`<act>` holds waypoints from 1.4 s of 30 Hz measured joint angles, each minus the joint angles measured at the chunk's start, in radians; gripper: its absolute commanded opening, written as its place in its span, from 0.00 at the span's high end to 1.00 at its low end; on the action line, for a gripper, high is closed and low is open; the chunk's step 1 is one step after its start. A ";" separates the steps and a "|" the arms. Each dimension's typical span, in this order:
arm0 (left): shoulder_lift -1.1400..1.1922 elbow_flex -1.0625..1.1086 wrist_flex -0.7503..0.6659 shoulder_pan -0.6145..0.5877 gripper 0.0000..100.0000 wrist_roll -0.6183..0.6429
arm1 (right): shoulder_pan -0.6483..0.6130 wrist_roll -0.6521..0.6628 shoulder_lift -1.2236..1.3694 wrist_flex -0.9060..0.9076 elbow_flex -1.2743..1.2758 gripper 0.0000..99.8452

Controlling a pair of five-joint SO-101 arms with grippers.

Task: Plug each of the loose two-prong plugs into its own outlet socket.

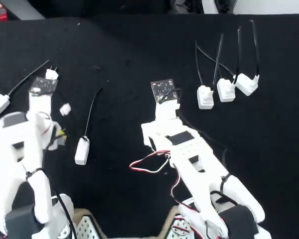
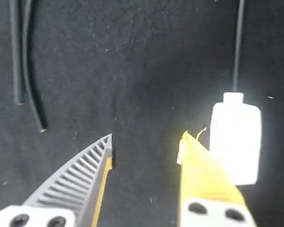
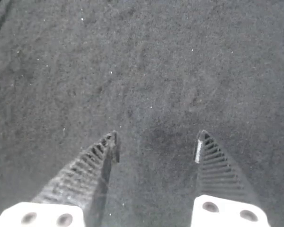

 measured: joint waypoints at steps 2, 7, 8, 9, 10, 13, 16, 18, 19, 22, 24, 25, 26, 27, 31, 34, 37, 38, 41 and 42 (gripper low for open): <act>0.000 -0.084 0.112 0.009 0.77 0.008 | 0.000 0.000 0.000 0.000 0.000 0.75; 0.000 -0.172 0.325 0.175 0.78 0.049 | 0.000 0.000 0.000 0.000 0.000 0.75; 0.000 -0.172 0.331 0.216 0.78 0.049 | 0.000 0.000 0.000 0.000 0.000 0.75; 0.000 -0.160 0.328 0.253 0.78 0.049 | 0.000 0.000 0.000 0.000 0.000 0.75; 0.000 -0.141 0.311 0.287 0.78 0.049 | 0.000 0.000 0.000 0.000 0.000 0.75; 0.000 -0.040 0.215 0.338 0.78 0.048 | 0.000 0.000 0.000 0.000 0.000 0.75; 0.000 0.058 0.095 0.311 0.78 0.048 | 0.000 0.000 0.000 0.000 0.000 0.75; 0.000 0.089 0.029 0.256 0.78 0.044 | 0.000 0.000 0.000 0.000 0.000 0.75; 0.000 0.091 0.009 0.222 0.78 0.035 | 0.000 0.000 0.000 0.000 0.000 0.75; 0.000 0.092 -0.017 0.126 0.78 -0.006 | 0.000 0.000 0.000 0.000 0.000 0.75; 0.000 0.092 -0.021 0.074 0.78 -0.029 | 0.000 0.000 0.000 0.000 0.000 0.75; 0.000 0.092 -0.021 0.058 0.78 -0.038 | 0.000 0.000 0.000 0.000 0.000 0.75; 0.000 0.092 -0.021 0.048 0.78 -0.044 | 0.000 0.000 0.000 0.000 0.000 0.75; 0.000 0.092 -0.021 0.040 0.78 -0.049 | 0.000 0.000 0.000 0.000 0.000 0.75; 0.000 0.091 -0.021 0.023 0.78 -0.052 | 0.000 0.000 0.000 0.000 0.000 0.75; 0.000 0.061 -0.061 -0.017 0.78 -0.052 | 0.000 0.000 0.000 0.000 0.000 0.75; 0.000 0.049 -0.150 -0.060 0.77 -0.052 | 0.000 0.000 0.000 0.000 0.000 0.75; 0.000 0.055 -0.187 -0.069 0.77 -0.052 | 0.000 0.000 0.000 0.000 0.000 0.75; 0.000 0.115 -0.296 -0.075 0.77 -0.054 | 0.000 0.000 0.000 0.000 0.000 0.75; 0.000 0.143 -0.319 -0.077 0.77 -0.055 | 0.000 0.000 0.000 0.000 0.000 0.75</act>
